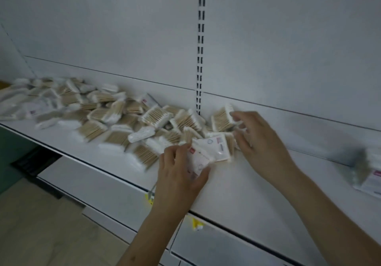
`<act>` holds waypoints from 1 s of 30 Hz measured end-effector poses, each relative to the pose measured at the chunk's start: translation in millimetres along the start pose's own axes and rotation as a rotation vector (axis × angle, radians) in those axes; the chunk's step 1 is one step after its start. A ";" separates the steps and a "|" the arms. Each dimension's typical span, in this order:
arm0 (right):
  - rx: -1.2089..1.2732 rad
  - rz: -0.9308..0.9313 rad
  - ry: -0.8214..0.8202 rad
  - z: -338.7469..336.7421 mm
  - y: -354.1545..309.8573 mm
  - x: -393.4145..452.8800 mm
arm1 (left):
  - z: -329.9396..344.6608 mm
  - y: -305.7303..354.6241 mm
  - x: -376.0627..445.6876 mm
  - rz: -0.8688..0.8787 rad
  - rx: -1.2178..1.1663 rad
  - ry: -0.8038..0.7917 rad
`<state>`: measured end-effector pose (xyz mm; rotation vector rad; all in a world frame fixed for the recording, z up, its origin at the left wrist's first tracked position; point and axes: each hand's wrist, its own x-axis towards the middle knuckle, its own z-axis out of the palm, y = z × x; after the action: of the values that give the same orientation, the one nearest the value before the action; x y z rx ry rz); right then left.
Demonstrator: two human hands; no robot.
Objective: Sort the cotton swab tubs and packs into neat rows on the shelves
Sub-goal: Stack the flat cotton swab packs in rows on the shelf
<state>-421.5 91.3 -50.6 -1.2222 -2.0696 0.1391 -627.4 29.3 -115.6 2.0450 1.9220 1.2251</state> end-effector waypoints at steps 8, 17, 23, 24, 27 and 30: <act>-0.162 0.006 -0.114 55.6 -1.4 -14.4 | 2.0 -10.2 0.0 -0.081 -0.132 -0.052; -0.100 0.210 -0.073 45.0 -16.2 -57.3 | -6.7 -14.4 -1.4 -0.055 -0.212 -0.036; 0.234 0.591 0.077 36.3 -29.5 -68.8 | -12.7 -12.8 -2.2 -0.142 -0.287 -0.192; 0.265 0.625 0.104 34.4 -29.8 -68.4 | -14.4 -12.2 -2.2 -0.140 -0.290 -0.212; 0.327 0.725 0.204 31.4 -30.7 -65.8 | -20.7 -10.3 -0.7 -0.119 -0.312 -0.290; 0.404 0.785 0.303 27.7 -30.8 -66.6 | -26.5 -9.9 0.9 -0.111 -0.374 -0.361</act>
<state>-441.6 28.4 -92.8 -1.6009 -1.1419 0.6529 -651.0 20.3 -102.7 1.7916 1.4915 1.0122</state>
